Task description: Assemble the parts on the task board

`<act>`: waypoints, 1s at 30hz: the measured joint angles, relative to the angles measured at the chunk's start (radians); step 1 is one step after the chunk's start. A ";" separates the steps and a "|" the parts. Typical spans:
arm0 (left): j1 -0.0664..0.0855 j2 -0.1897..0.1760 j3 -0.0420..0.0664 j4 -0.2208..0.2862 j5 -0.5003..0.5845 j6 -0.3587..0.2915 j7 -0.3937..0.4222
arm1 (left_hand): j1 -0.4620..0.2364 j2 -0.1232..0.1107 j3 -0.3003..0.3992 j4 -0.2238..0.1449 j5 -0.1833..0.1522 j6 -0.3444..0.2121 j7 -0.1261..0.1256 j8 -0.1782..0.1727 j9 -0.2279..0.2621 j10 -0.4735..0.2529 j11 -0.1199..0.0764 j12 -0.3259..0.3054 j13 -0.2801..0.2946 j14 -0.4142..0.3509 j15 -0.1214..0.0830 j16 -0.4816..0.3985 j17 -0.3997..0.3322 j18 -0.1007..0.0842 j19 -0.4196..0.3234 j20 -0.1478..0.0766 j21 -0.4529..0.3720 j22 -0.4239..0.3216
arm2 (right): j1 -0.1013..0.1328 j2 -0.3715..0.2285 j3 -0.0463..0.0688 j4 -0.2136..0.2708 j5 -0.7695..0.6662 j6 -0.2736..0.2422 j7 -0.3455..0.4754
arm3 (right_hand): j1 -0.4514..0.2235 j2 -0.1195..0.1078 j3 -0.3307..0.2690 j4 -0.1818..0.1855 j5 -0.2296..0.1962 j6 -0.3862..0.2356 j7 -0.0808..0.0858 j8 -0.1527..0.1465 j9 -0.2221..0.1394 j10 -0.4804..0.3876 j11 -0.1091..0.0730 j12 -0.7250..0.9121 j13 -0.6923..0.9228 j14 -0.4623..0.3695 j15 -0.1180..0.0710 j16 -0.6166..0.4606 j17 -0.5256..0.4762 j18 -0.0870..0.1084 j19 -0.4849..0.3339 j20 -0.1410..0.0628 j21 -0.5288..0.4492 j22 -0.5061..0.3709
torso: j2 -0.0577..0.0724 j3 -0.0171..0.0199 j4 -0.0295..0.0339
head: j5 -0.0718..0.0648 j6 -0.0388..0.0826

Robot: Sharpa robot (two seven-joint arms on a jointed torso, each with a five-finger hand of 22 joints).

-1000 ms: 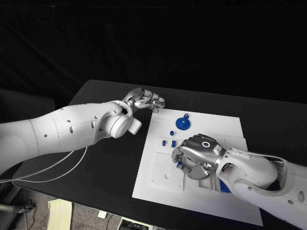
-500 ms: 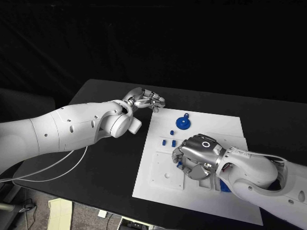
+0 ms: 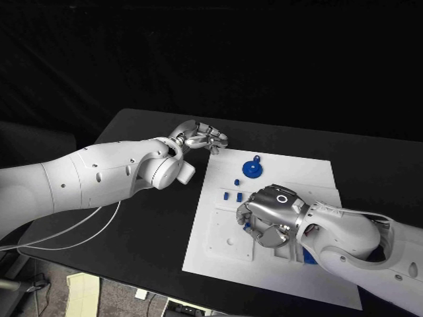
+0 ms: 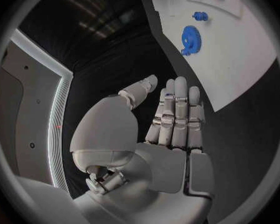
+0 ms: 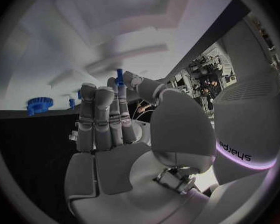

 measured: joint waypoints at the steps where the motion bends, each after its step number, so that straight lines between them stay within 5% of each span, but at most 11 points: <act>1: 0.000 0.000 0.000 0.000 0.000 0.000 0.000 | 0.000 0.000 0.000 0.000 0.000 0.000 0.000 0.000 0.000 0.000 0.000 0.000 0.000 0.000 0.000 0.000 0.000 0.000 0.000 0.000 0.000 0.000 | 0.000 0.001 0.000 0.000 -0.001 0.001 -0.001 | 0.000 0.000 0.000 0.000 0.000 0.000 0.000 0.000 0.000 0.000 0.000 0.000 0.000 0.000 0.000 0.000 0.000 0.000 -0.001 -0.001 0.000 0.000 | 0.000 0.0000 0.0000 | 0.000 0.000; 23: 0.000 0.000 0.000 0.000 -0.002 0.002 -0.002 | 0.000 0.000 0.000 0.000 0.000 0.000 0.000 0.000 0.000 0.000 0.000 0.000 0.000 0.000 0.000 0.000 0.001 0.000 0.000 0.000 0.000 0.001 | 0.001 0.010 0.001 -0.004 0.004 0.024 -0.002 | -0.003 0.003 -0.002 -0.002 0.002 -0.005 0.005 0.000 0.001 0.001 0.000 -0.004 0.000 0.000 0.003 0.000 -0.003 0.000 -0.005 -0.002 0.000 -0.001 | 0.000 -0.0009 0.0000 | 0.000 -0.004; 30: 0.000 -0.001 0.000 0.000 -0.003 0.003 -0.003 | 0.000 0.000 -0.003 -0.003 0.000 0.000 0.000 0.000 -0.001 0.000 0.000 0.000 0.000 0.000 0.000 0.000 0.002 0.000 0.000 0.000 0.000 0.001 | 0.002 0.013 -0.001 -0.012 0.021 0.033 -0.002 | -0.045 0.009 -0.087 -0.015 0.100 -0.040 0.018 -0.027 -0.001 -0.033 0.019 -0.037 0.100 -0.019 0.007 0.000 -0.012 0.000 -0.025 0.004 0.011 -0.001 | 0.000 -0.0008 0.0000 | -0.001 -0.006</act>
